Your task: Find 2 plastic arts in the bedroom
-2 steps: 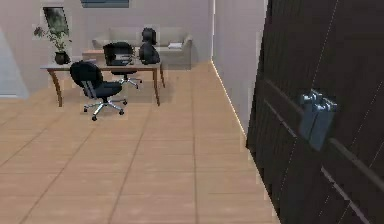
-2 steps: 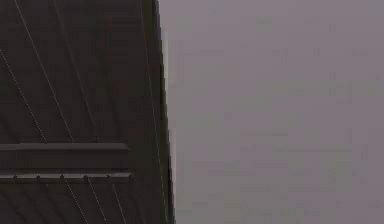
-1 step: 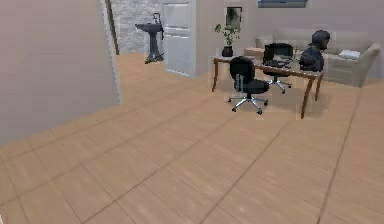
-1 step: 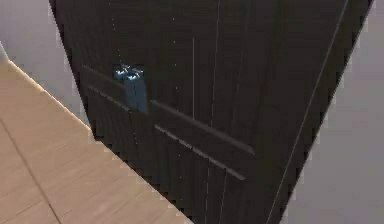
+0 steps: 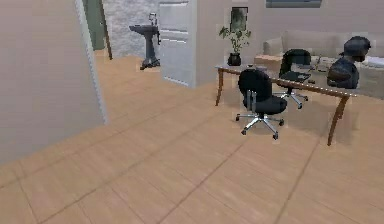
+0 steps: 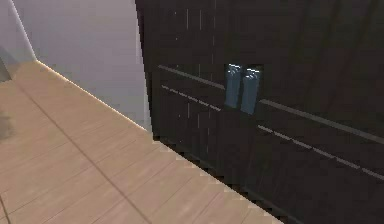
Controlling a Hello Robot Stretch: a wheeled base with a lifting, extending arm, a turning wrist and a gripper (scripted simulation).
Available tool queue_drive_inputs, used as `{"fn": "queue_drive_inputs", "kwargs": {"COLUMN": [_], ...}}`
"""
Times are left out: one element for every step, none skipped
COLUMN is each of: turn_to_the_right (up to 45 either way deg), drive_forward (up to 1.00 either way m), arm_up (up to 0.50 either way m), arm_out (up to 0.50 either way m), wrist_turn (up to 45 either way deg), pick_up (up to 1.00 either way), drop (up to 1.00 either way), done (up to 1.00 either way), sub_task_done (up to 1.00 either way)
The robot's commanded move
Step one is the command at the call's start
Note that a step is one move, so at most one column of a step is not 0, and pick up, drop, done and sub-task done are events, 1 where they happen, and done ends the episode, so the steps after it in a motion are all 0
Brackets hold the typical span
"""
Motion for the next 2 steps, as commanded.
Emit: {"fn": "queue_drive_inputs", "kwargs": {"turn_to_the_right": [-6.0, 0.0], "drive_forward": [0.0, 1.0], "arm_up": [0.0, 0.0], "arm_out": [0.0, 0.0], "wrist_turn": [0.0, 0.0], "pick_up": [0.0, 0.0], "drop": [0.0, 0.0], "done": [0.0, 0.0], "sub_task_done": [0.0, 0.0]}}
